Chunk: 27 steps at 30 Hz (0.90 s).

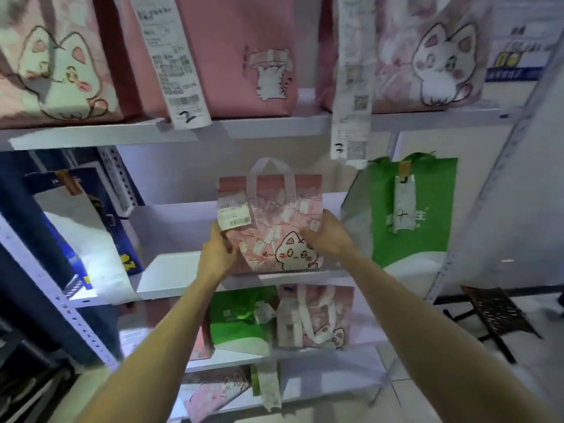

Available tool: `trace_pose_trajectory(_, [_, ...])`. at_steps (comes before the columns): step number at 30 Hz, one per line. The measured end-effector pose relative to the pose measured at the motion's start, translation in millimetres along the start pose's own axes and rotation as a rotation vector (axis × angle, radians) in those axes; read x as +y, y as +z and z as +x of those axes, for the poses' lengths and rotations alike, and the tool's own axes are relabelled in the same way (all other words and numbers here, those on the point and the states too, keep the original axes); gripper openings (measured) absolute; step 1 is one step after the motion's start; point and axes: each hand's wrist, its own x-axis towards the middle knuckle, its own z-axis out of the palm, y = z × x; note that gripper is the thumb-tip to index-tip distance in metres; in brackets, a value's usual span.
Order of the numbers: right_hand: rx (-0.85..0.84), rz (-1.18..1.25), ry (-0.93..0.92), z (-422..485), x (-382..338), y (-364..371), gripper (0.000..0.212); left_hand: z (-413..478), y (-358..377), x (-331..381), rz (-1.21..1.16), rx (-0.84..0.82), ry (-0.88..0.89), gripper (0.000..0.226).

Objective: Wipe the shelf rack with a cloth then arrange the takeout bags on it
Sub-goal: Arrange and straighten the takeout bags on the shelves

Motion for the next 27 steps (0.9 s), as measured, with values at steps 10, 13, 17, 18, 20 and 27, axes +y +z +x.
trace_pose_trajectory(10, [0.474, 0.082, -0.233, -59, 82, -119, 0.012, -53, 60, 91, -0.001, 0.642, 0.237, 0.033])
trace_pose_trajectory(13, [0.779, 0.078, -0.107, -57, 114, -153, 0.033, -61, 98, 148, -0.049, 0.238, 0.394, 0.02])
trace_pose_trajectory(17, [0.593, 0.134, 0.123, -47, 150, -168, 0.062, -71, 147, 204, -0.044, -0.226, 0.236, 0.049])
trace_pose_trajectory(18, [0.488, 0.192, 0.159, -44, 158, -167, 0.058, -73, 156, 212, -0.041, -0.282, 0.211, 0.05])
trace_pose_trajectory(20, [0.374, 0.175, 0.15, -44, 171, -164, 0.025, -77, 169, 219, 0.008, -0.316, 0.212, 0.033])
trace_pose_trajectory(27, [0.489, 0.162, 0.068, -92, 193, -160, 0.008, -98, 186, 221, -0.011, -0.212, 0.258, 0.013])
